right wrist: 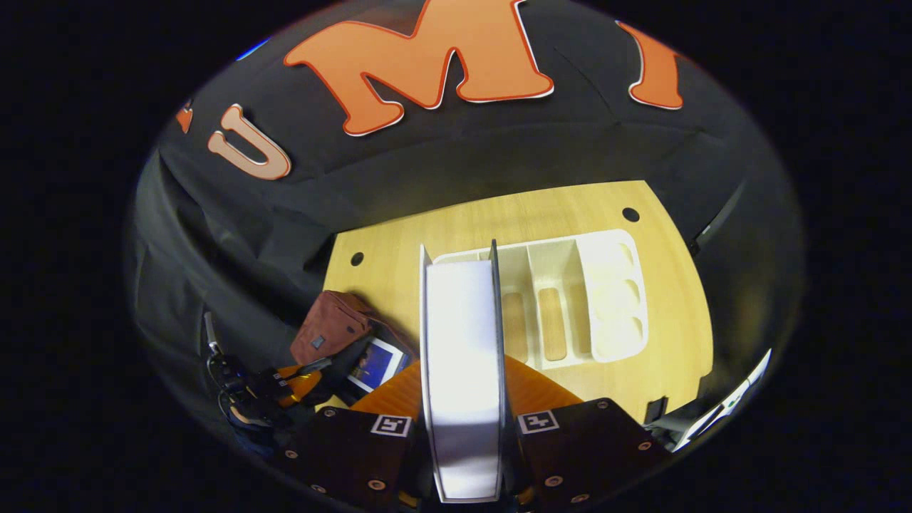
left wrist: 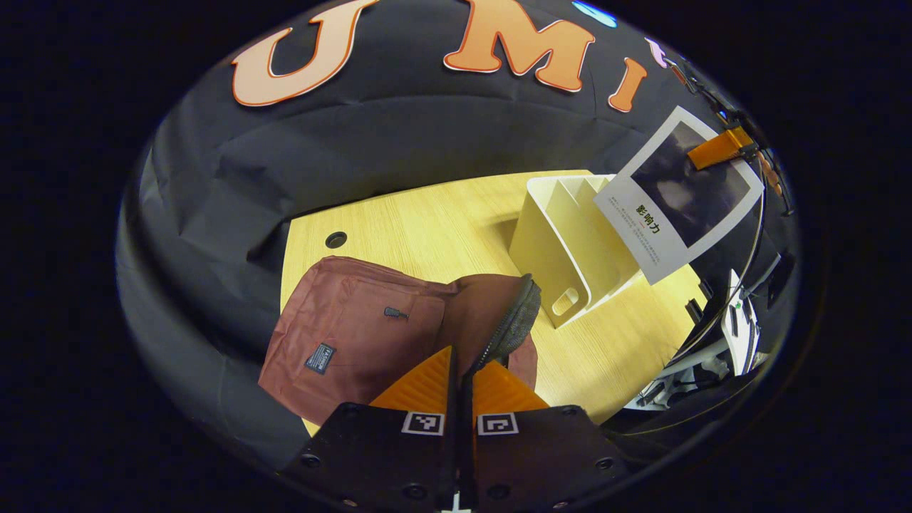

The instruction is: Open the schoolbag, grab two books from the bookshelf and put them into the schoolbag.

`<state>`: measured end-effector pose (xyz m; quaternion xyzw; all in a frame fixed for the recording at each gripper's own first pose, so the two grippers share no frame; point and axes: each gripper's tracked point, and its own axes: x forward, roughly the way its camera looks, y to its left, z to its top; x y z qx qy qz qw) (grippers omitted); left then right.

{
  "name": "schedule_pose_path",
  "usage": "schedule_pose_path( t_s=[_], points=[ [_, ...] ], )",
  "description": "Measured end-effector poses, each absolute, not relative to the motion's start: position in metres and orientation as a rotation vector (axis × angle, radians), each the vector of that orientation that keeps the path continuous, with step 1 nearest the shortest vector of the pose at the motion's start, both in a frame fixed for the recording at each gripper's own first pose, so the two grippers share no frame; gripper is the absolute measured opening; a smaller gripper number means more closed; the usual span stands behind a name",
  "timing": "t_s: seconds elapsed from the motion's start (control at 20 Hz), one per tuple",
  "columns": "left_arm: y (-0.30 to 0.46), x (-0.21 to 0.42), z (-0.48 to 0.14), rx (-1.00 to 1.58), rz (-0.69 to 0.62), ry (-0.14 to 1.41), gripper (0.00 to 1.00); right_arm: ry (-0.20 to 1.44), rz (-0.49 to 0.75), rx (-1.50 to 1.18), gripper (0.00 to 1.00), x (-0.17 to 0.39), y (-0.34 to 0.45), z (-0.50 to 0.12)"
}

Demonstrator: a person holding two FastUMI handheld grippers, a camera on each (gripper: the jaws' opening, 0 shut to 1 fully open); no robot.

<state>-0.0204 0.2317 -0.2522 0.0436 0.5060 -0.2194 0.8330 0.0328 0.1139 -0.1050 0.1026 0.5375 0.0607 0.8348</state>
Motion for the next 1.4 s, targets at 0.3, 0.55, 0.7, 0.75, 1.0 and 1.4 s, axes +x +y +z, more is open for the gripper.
schedule_pose_path(
  t_s=[0.3, 0.55, 0.7, 0.75, 1.0, 1.4],
  points=[
    [0.236, -0.017, -0.248, 0.127, -0.507, 1.076, 0.03, 1.134, 0.150, 0.422, 0.40, 0.002, 0.164, -0.143],
    [0.236, -0.008, -0.240, 0.163, -0.538, 1.067, 0.03, 1.091, 0.156, 0.573, 0.39, -0.011, 0.208, -0.171],
    [0.238, -0.005, -0.234, 0.185, -0.552, 1.062, 0.03, 1.094, 0.164, 0.628, 0.39, -0.021, 0.232, -0.190],
    [0.238, -0.003, -0.231, 0.192, -0.556, 1.058, 0.03, 1.092, 0.163, 0.625, 0.39, -0.023, 0.237, -0.199],
    [0.236, 0.001, -0.226, 0.229, -0.561, 1.057, 0.03, 1.094, 0.195, 0.685, 0.39, -0.028, 0.278, -0.235],
    [0.228, 0.002, -0.224, 0.269, -0.566, 1.062, 0.03, 1.101, 0.235, 0.787, 0.39, -0.021, 0.334, -0.288]
  ],
)
